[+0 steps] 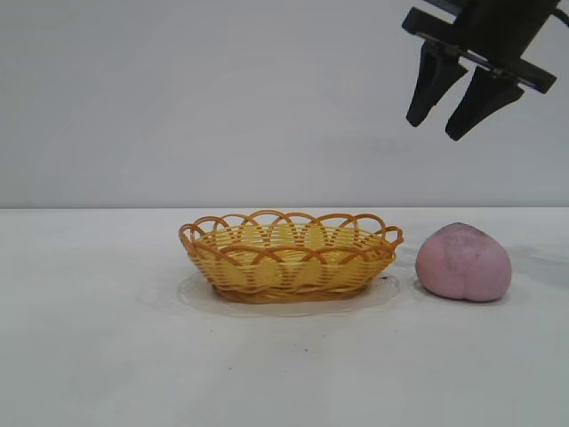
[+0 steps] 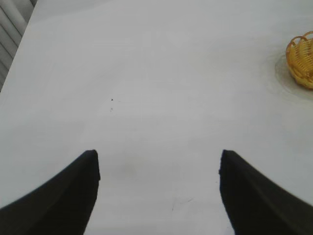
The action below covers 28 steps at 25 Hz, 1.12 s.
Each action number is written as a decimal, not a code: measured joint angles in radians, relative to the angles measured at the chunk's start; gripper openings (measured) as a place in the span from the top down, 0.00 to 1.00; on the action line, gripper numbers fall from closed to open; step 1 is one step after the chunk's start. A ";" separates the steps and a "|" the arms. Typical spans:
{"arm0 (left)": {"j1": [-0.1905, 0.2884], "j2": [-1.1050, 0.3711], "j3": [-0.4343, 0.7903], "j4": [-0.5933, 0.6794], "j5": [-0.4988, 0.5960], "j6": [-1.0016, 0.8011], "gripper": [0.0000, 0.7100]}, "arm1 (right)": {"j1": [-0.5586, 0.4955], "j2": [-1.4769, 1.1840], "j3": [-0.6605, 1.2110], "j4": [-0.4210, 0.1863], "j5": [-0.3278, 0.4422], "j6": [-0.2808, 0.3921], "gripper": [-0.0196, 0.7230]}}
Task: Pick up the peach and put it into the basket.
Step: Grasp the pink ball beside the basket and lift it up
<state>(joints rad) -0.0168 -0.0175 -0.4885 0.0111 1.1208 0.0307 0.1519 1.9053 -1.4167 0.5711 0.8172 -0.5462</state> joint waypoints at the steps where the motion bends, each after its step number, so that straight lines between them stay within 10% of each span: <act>1: 0.000 0.000 0.000 0.000 0.000 0.000 0.35 | 0.000 -0.005 0.000 -0.018 0.023 0.000 0.52; 16: 0.000 -0.002 0.002 0.000 0.000 0.000 0.35 | 0.214 -0.060 0.000 -0.501 0.317 0.512 0.52; 28: 0.000 -0.002 0.004 0.000 0.000 0.000 0.35 | 0.233 0.032 0.010 -0.492 0.277 0.584 0.52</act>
<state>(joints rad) -0.0168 -0.0196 -0.4840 0.0111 1.1208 0.0307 0.3851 1.9368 -1.4062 0.0791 1.0937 0.0376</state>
